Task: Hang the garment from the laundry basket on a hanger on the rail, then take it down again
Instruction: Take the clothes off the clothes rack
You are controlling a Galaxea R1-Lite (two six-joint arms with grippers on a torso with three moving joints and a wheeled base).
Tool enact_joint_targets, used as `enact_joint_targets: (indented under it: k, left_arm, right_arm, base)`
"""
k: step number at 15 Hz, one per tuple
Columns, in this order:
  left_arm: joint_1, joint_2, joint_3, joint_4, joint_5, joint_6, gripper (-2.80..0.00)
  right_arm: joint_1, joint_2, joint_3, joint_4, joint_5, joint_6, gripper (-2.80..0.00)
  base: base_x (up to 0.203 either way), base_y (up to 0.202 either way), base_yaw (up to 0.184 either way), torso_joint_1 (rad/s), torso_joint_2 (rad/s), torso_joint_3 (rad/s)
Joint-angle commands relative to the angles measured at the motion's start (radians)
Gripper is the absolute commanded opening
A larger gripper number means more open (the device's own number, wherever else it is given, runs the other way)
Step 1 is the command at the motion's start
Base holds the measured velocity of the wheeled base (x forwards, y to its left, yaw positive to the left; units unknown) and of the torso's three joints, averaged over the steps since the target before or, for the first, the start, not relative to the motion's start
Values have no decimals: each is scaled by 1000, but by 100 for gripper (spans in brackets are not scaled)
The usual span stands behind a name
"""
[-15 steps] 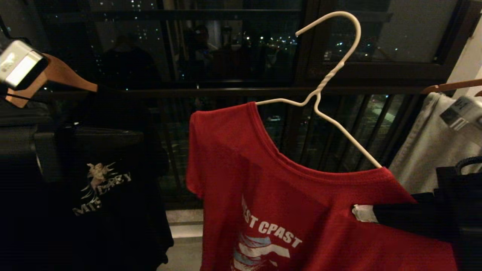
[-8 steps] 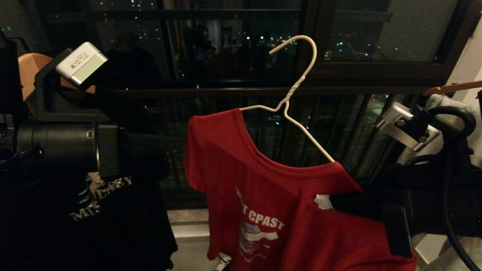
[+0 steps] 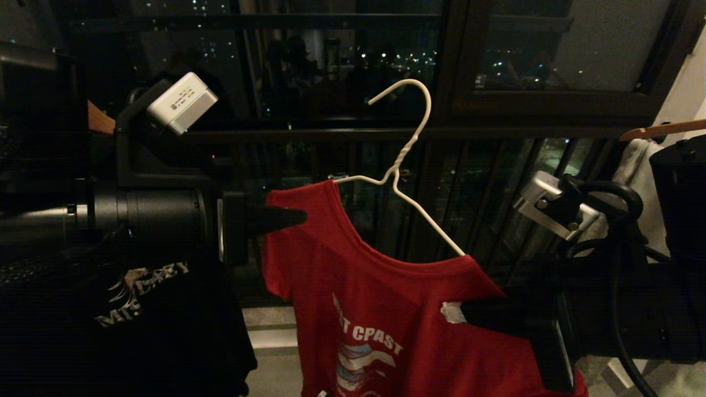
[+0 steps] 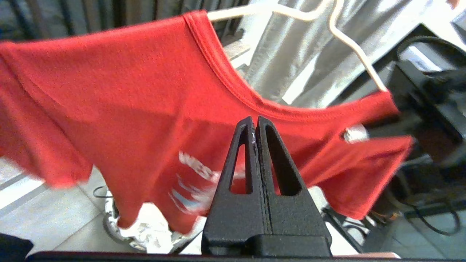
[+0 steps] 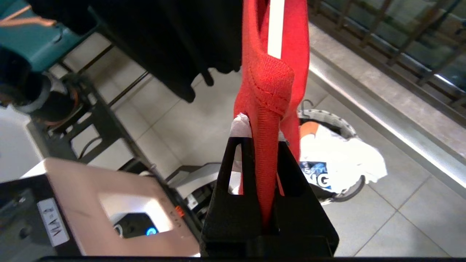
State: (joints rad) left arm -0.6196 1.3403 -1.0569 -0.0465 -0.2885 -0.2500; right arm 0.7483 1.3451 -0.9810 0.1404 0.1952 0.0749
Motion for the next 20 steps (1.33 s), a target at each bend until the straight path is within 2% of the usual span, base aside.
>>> enact_joint_targets:
  k: [1, 5, 7, 9, 10, 13, 17, 18, 20]
  left_arm:
    - [-4, 13, -6, -1, 23, -2, 0]
    - [-83, 28, -18, 8, 139, -2, 0]
    - [-100, 48, -21, 1, 223, 0, 0]
    - [-107, 49, -21, 0, 255, 10, 0]
    - [-108, 45, -21, 4, 260, 17, 0]
    - [-124, 53, -22, 2, 383, 67, 0]
    - [-140, 57, -21, 10, 443, 91, 0]
    - [-140, 73, -19, 2, 484, 102, 0]
    - [-140, 82, -17, -1, 496, 107, 0]
  right_arm:
    - [19, 1, 5, -1, 1, 0, -280]
    - [33, 2, 10, -1, -2, 0, -280]
    - [37, 0, 13, -1, -5, 0, -280]
    - [43, 0, 13, -1, -5, 0, -280]
    - [43, -1, 13, -1, -5, 0, -280]
    - [43, -3, 13, -1, -8, 0, -280]
    - [44, -3, 15, -1, -8, 0, -280]
    - [50, -3, 15, -1, -8, 0, -280]
    - [60, -4, 22, -1, -8, 0, -280]
  base:
    - [0, 0, 0, 0, 0, 0]
    - [0, 0, 0, 0, 0, 0]
    - [0, 0, 0, 0, 0, 0]
    - [0, 0, 0, 0, 0, 0]
    - [0, 0, 0, 0, 0, 0]
    - [0, 0, 0, 0, 0, 0]
    - [0, 0, 0, 0, 0, 0]
    - [0, 0, 0, 0, 0, 0]
    - [0, 0, 0, 0, 0, 0]
